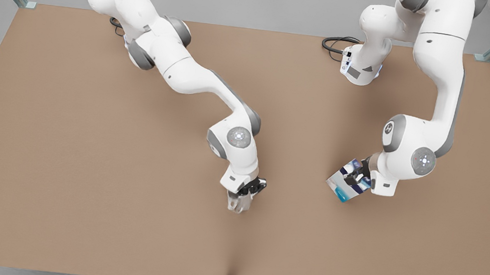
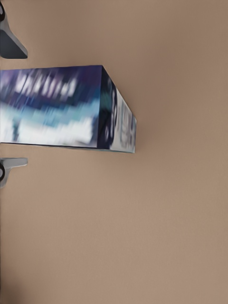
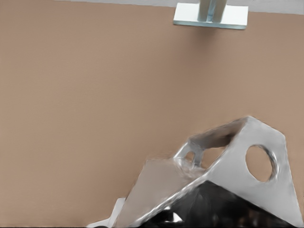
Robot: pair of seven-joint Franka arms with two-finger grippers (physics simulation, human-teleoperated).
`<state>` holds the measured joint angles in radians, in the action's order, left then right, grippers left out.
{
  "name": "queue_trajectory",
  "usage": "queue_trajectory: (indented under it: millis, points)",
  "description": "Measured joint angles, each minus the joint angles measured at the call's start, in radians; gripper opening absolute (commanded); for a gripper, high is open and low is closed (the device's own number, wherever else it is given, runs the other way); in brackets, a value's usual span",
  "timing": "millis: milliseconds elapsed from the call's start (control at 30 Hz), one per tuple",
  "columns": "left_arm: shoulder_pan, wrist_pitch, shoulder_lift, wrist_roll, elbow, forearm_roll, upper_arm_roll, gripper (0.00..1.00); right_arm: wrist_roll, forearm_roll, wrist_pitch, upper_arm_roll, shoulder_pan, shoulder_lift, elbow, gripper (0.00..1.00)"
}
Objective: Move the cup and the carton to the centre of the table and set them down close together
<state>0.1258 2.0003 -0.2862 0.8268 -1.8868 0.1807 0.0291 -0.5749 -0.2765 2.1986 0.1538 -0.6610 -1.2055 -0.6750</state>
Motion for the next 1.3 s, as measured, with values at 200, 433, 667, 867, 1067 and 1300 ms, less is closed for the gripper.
queue_trajectory:
  millis: [200,433,667,867,1067,1300]
  points:
    - [0.000,0.022,-0.022,-0.001,0.003,0.000,-0.001,1.00,0.050,-0.249,-0.173,0.003,-0.044,-0.002,-0.002,0.21]
    - [0.000,0.048,-0.031,-0.005,0.001,-0.003,-0.002,1.00,0.135,-0.294,-0.235,0.004,-0.065,-0.029,-0.011,0.21]
    - [0.000,0.051,-0.045,-0.003,0.002,-0.025,-0.006,1.00,0.134,-0.284,-0.161,0.007,-0.057,-0.041,-0.011,1.00]
    - [0.000,0.051,-0.043,-0.003,0.003,-0.040,-0.006,0.50,0.163,-0.249,-0.146,0.030,-0.054,-0.036,-0.002,1.00]
    - [0.000,0.025,-0.009,0.009,0.026,-0.050,-0.006,0.51,0.171,-0.030,-0.140,0.041,0.020,0.080,0.003,1.00]
    - [0.370,-0.145,0.028,0.514,0.152,-0.016,0.004,0.57,0.126,0.194,-0.204,0.036,0.480,0.672,-0.646,1.00]
